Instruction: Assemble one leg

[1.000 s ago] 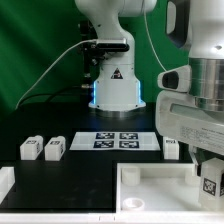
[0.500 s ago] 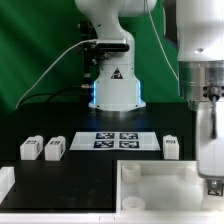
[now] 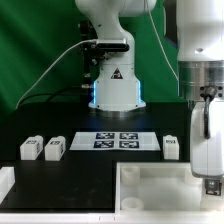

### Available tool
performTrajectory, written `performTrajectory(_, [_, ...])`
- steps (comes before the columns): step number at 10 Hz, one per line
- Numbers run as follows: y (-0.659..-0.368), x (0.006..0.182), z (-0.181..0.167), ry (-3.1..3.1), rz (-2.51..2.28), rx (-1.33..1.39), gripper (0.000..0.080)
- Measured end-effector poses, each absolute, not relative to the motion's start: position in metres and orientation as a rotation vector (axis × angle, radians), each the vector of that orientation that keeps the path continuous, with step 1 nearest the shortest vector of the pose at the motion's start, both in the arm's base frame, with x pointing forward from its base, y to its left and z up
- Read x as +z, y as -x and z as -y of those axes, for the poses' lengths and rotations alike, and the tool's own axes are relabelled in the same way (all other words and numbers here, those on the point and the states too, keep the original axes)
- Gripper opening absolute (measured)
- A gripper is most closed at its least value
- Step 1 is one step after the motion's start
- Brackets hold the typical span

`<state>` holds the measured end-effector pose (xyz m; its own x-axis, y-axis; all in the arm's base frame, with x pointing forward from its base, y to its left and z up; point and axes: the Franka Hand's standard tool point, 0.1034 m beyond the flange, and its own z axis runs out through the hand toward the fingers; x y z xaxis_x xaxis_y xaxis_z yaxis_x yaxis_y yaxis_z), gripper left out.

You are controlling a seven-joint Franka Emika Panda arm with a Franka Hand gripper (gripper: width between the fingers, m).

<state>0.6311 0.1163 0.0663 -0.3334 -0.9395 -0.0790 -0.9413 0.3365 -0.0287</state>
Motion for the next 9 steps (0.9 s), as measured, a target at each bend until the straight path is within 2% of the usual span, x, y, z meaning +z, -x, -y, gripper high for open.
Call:
performTrajectory(1, [-0.630, 0.068, -0.120, 1.773, -2.491, 0.036, 0.0525])
performTrajectory(2, [-0.626, 0.076, -0.127, 1.787, -2.473, 0.041, 0.0610])
performTrajectory(4, [-0.622, 0.096, -0.133, 1.779, -2.450, 0.047, 0.0641])
performTrajectory(9, [-0.621, 0.095, -0.134, 1.783, -2.449, 0.047, 0.0649])
